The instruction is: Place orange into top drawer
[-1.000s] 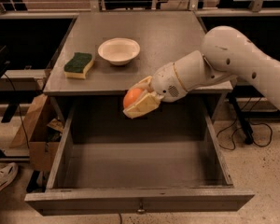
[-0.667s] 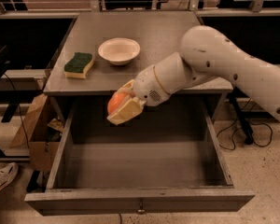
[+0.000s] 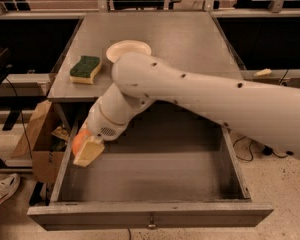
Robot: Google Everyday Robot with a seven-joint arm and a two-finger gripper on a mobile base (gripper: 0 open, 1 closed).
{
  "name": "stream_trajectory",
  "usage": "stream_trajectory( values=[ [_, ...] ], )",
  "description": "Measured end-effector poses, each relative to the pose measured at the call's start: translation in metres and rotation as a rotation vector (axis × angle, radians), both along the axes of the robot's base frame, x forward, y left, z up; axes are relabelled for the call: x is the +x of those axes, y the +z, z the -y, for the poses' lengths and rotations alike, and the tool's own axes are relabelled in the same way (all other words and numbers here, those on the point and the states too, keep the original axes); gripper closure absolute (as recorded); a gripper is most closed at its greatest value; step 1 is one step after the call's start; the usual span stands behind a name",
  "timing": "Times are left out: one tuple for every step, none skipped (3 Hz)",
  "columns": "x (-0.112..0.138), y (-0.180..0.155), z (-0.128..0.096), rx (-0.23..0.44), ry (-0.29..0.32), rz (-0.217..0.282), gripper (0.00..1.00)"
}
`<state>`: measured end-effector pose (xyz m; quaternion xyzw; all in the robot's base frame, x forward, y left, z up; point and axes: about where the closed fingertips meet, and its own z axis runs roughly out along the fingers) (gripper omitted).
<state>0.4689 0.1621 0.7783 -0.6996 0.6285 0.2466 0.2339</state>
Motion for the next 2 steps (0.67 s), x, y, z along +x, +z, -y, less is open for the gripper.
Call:
stream_trajectory(
  values=[
    [0.004, -0.036, -0.026, -0.089, 0.027, -0.004, 1.0],
    [0.022, -0.066, -0.028, -0.176, 0.016, -0.015, 1.0]
  ],
)
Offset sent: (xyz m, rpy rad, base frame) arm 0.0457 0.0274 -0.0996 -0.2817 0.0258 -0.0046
